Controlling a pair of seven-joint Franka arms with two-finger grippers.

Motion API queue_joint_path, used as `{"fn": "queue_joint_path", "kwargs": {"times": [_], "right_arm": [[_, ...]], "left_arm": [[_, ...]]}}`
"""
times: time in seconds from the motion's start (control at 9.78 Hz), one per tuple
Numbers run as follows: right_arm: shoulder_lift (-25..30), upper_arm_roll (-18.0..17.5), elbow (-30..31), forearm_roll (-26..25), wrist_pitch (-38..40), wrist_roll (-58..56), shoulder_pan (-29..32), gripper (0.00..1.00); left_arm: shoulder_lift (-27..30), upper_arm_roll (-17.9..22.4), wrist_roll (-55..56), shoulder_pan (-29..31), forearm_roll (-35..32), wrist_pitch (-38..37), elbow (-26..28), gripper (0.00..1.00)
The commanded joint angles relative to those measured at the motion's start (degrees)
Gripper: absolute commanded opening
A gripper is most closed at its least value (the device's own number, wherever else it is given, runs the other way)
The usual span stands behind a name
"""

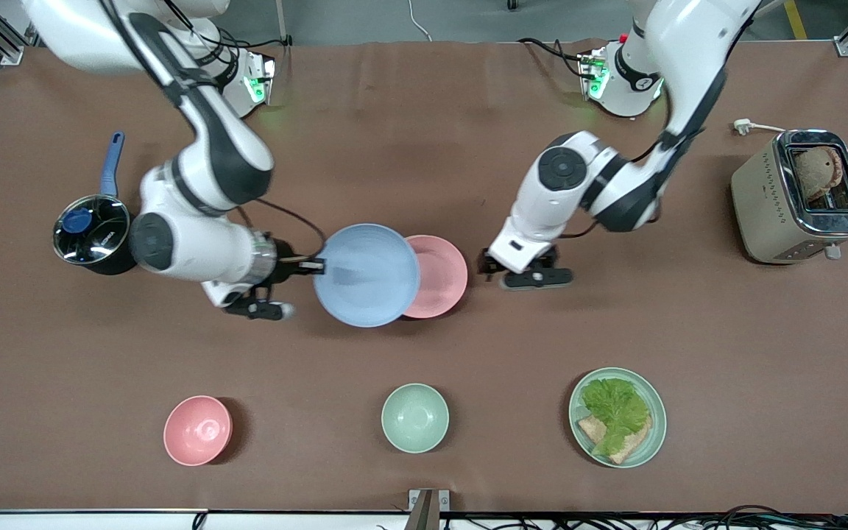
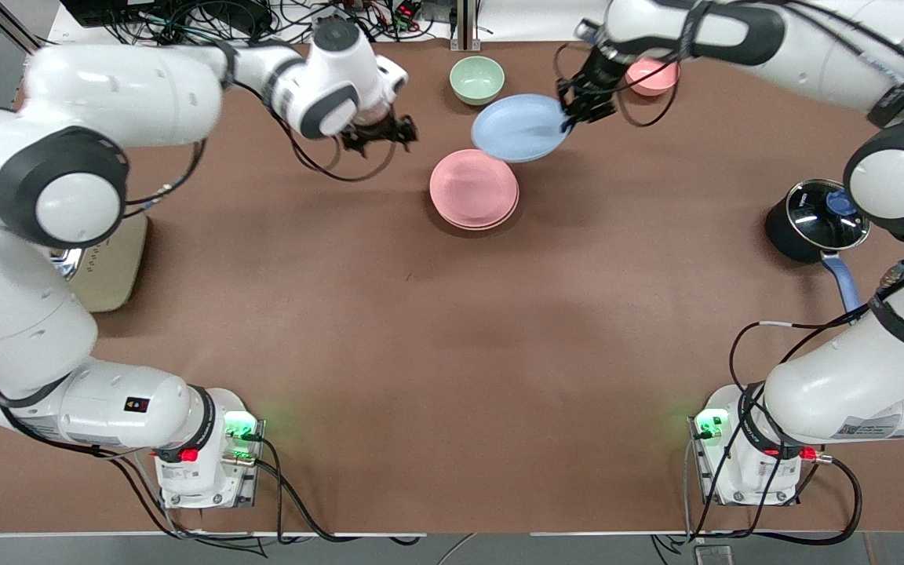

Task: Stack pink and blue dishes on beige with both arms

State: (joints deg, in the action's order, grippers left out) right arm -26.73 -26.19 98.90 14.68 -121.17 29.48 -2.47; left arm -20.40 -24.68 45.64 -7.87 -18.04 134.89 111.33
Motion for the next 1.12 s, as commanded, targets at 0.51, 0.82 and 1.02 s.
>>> {"fn": "queue_joint_path", "kwargs": {"times": [0.51,0.82,1.02], "right_arm": [[-2.6,-0.3,10.6,-0.8,-21.5,8.1,-8.3,0.03],[-2.1,-0.4,14.3,-0.8,-26.6,9.5,-9.6,0.04],[-1.8,-0.3,16.0,-0.8,-27.0,9.6,-9.8,0.07]], "left_arm": [[20.1,21.3,-42.4,1.8,17.7,-29.2,-10.0,1.0],[24.3,24.7,-48.7,5.4,17.6,-40.4,-16.0,1.0],[23.9,24.7,-50.2,6.5,17.3,-41.3,-19.2,1.0]]}}
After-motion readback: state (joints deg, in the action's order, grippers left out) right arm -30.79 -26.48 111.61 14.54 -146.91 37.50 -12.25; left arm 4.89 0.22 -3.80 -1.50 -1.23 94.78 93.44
